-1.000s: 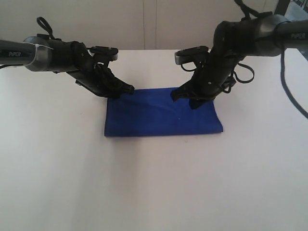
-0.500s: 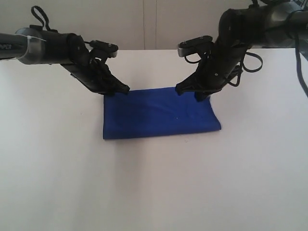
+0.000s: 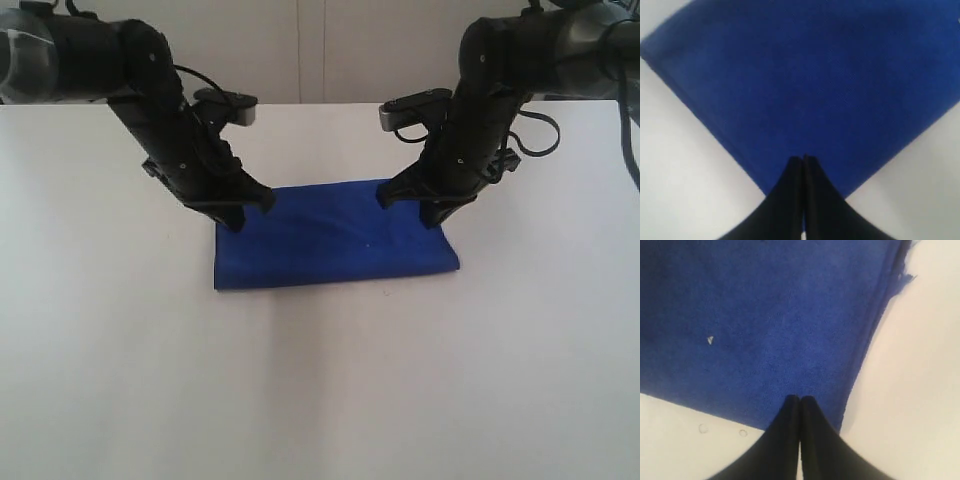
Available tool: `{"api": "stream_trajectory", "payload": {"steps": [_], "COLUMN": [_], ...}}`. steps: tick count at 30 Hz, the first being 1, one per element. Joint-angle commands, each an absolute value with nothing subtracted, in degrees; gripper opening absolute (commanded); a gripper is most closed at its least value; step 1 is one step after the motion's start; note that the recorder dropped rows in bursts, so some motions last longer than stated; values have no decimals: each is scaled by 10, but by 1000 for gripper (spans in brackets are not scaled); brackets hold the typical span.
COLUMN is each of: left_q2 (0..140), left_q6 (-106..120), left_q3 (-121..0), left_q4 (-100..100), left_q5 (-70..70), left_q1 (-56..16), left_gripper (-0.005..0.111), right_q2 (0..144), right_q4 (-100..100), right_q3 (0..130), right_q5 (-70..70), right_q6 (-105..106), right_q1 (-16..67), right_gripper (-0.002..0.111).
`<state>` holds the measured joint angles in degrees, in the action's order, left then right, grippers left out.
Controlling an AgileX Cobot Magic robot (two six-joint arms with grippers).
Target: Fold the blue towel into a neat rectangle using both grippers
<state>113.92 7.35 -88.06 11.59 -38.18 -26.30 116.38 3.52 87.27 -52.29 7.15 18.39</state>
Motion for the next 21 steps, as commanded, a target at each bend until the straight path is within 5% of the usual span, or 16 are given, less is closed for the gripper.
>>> {"api": "stream_trajectory", "payload": {"steps": [1,21], "left_q2": [1133,1122], "left_q6": [73,77], "left_q3": [-839,-737], "left_q4": [128,89], "left_q5": [-366,-237], "left_q1": [-275,-275], "left_gripper": [0,0], "right_q2": [1163,1163], "right_q4": [29,33], "right_q3": [856,832], "right_q5": [-518,-495], "right_q6": [61,58], "right_q1": [181,181], "right_gripper": [0,0]}}
